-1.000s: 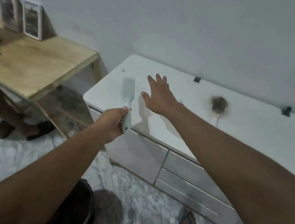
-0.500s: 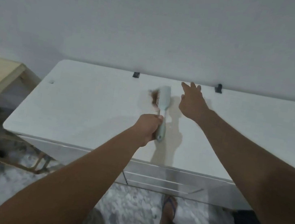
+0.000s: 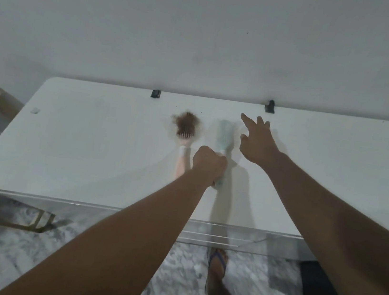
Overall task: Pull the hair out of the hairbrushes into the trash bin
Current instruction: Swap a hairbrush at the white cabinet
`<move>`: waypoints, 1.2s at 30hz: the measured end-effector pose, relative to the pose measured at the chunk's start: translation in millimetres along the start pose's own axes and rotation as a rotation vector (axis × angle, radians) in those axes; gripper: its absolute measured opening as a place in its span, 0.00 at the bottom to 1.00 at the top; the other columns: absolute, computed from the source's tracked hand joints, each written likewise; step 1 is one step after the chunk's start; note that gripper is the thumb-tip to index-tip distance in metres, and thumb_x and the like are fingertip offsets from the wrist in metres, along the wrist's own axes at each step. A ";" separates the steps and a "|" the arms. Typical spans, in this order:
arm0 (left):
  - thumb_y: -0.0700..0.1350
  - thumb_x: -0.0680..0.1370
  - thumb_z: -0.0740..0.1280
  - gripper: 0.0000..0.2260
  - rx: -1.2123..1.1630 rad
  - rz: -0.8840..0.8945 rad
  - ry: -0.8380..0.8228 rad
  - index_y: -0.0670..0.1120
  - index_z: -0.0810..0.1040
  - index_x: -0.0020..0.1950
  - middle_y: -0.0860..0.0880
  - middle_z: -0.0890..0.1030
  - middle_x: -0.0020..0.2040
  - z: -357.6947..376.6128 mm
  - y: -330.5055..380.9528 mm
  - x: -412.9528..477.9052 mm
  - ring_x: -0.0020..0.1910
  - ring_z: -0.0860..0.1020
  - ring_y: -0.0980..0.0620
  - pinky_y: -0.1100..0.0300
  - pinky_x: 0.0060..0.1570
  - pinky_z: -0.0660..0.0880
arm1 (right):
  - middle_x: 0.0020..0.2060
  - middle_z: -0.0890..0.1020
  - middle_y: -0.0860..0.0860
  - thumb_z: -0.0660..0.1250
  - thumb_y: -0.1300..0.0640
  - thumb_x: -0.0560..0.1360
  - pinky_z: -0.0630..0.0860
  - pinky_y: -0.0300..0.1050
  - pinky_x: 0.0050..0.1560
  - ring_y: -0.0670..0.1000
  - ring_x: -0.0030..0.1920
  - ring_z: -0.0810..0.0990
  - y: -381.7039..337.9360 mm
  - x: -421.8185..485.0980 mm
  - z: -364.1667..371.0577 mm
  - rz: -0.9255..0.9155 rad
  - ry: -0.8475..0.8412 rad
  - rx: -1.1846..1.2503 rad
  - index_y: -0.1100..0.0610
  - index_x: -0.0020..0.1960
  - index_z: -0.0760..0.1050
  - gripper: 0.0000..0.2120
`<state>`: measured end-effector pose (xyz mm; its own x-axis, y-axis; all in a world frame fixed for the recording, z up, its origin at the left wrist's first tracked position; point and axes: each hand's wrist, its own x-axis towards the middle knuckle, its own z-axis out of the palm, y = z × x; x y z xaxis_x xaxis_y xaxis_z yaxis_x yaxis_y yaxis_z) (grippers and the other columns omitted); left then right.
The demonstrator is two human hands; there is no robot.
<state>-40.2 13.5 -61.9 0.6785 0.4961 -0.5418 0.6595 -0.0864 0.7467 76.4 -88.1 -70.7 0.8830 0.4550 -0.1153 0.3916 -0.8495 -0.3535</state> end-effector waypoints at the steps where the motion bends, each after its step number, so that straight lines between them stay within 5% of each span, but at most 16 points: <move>1: 0.43 0.76 0.66 0.10 0.034 0.009 -0.005 0.36 0.79 0.49 0.41 0.80 0.39 -1.0 1.9 -1.3 0.43 0.83 0.38 0.41 0.39 0.83 | 0.70 0.64 0.64 0.58 0.60 0.81 0.62 0.59 0.72 0.68 0.72 0.60 0.3 -0.5 0.7 -0.001 -0.004 0.006 0.51 0.80 0.55 0.29; 7: 0.43 0.76 0.66 0.07 0.198 0.034 -0.049 0.41 0.73 0.40 0.43 0.79 0.37 -4.8 13.1 -12.2 0.30 0.81 0.42 0.48 0.29 0.82 | 0.72 0.63 0.63 0.60 0.58 0.81 0.62 0.61 0.74 0.68 0.75 0.56 0.3 -2.1 1.6 0.011 -0.015 0.057 0.49 0.79 0.59 0.28; 11: 0.45 0.75 0.64 0.09 0.371 0.088 -0.100 0.42 0.73 0.38 0.42 0.81 0.31 -7.6 16.0 -15.0 0.30 0.83 0.42 0.49 0.36 0.83 | 0.71 0.65 0.63 0.60 0.58 0.80 0.63 0.61 0.73 0.67 0.74 0.57 -1.0 -4.3 -2.9 0.011 -0.008 0.060 0.49 0.79 0.60 0.27; 15: 0.54 0.76 0.64 0.16 0.441 0.131 -0.095 0.43 0.74 0.39 0.44 0.83 0.37 -19.0 19.1 -7.6 0.36 0.85 0.42 0.48 0.36 0.84 | 0.73 0.63 0.64 0.61 0.58 0.80 0.61 0.62 0.74 0.69 0.75 0.55 -8.2 -4.4 -6.5 0.001 -0.008 0.053 0.51 0.80 0.57 0.29; 18: 0.57 0.76 0.63 0.18 0.452 0.212 0.026 0.41 0.75 0.40 0.43 0.83 0.43 -43.5 18.3 6.8 0.42 0.83 0.43 0.50 0.46 0.82 | 0.73 0.62 0.63 0.60 0.56 0.81 0.60 0.61 0.74 0.69 0.76 0.55 -25.7 -4.2 -8.0 -0.025 -0.008 0.029 0.55 0.80 0.53 0.31; 22: 0.54 0.72 0.62 0.20 0.409 0.185 0.252 0.43 0.76 0.57 0.45 0.81 0.53 -77.1 1.4 17.3 0.56 0.79 0.42 0.51 0.55 0.77 | 0.73 0.62 0.62 0.60 0.54 0.81 0.60 0.61 0.74 0.69 0.75 0.56 -54.2 -5.2 2.6 -0.084 -0.012 -0.009 0.57 0.80 0.51 0.32; 25: 0.54 0.76 0.65 0.21 0.519 0.088 0.239 0.43 0.71 0.64 0.44 0.75 0.60 -83.8 -16.6 17.8 0.61 0.75 0.41 0.51 0.56 0.74 | 0.74 0.61 0.63 0.60 0.53 0.81 0.58 0.61 0.75 0.69 0.76 0.55 -69.6 -8.1 12.5 -0.108 -0.036 -0.043 0.57 0.80 0.51 0.32; 30: 0.52 0.75 0.68 0.12 0.577 0.098 0.153 0.45 0.74 0.52 0.47 0.80 0.51 -75.0 -28.4 21.8 0.50 0.82 0.43 0.54 0.49 0.79 | 0.73 0.62 0.63 0.61 0.52 0.80 0.61 0.61 0.74 0.69 0.74 0.58 -76.8 -10.2 23.1 -0.144 -0.051 -0.086 0.57 0.79 0.54 0.31; 36: 0.39 0.71 0.69 0.05 0.238 0.036 0.116 0.42 0.73 0.39 0.43 0.81 0.39 -73.8 -20.5 26.7 0.35 0.82 0.43 0.48 0.35 0.83 | 0.74 0.62 0.63 0.62 0.52 0.80 0.59 0.61 0.75 0.69 0.75 0.56 -75.1 -5.7 27.5 -0.142 -0.063 -0.087 0.57 0.79 0.54 0.31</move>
<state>-59.4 92.3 -63.2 0.6700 0.5839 -0.4584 0.7028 -0.2998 0.6451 34.8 -19.5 -69.1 0.8003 0.5857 -0.1285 0.5346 -0.7941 -0.2892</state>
